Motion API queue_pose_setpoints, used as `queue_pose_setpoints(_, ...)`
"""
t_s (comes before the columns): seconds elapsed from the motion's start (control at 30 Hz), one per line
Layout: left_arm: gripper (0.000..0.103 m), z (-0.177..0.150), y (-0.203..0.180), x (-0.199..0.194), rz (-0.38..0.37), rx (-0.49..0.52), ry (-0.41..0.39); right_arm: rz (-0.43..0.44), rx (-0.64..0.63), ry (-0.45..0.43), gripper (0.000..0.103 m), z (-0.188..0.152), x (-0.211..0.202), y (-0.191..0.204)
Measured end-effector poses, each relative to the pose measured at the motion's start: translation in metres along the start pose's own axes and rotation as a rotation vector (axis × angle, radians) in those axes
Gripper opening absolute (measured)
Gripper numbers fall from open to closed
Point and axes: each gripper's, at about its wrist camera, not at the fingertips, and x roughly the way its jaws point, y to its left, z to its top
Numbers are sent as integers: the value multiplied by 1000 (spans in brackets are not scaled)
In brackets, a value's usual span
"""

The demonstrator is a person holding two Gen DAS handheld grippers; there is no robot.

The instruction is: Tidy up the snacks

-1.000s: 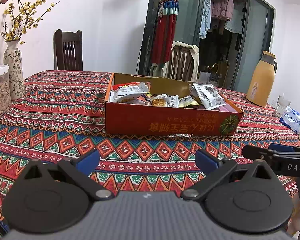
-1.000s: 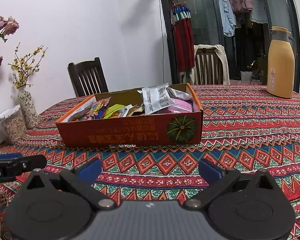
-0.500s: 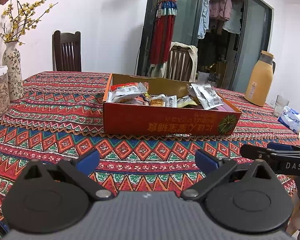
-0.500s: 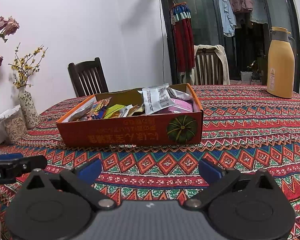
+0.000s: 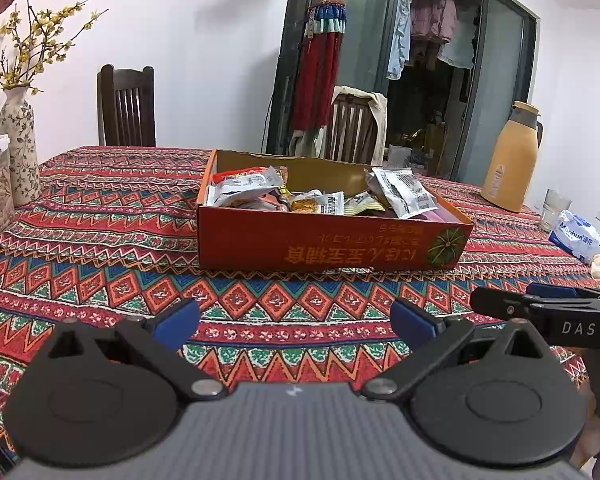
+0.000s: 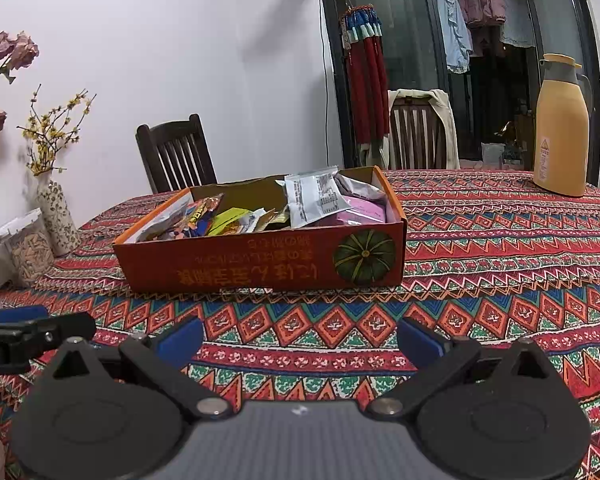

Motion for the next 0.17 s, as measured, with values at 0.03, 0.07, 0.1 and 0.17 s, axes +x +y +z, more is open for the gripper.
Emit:
queue_pose_setpoints(0.03,103,0,0,0,1,2,-1,0,0,0,103,0,0,0)
queue_pose_setpoints(0.07,103,0,-1,0,1,4,-2,0,0,0,103,0,0,0)
queue_pose_setpoints(0.1,103,0,-1,0,1,3,-1,1,0,0,103,0,0,0)
queue_pose_setpoints(0.17,103,-1,-1,0,0,1,2,1,0,1,103,-1,0,0)
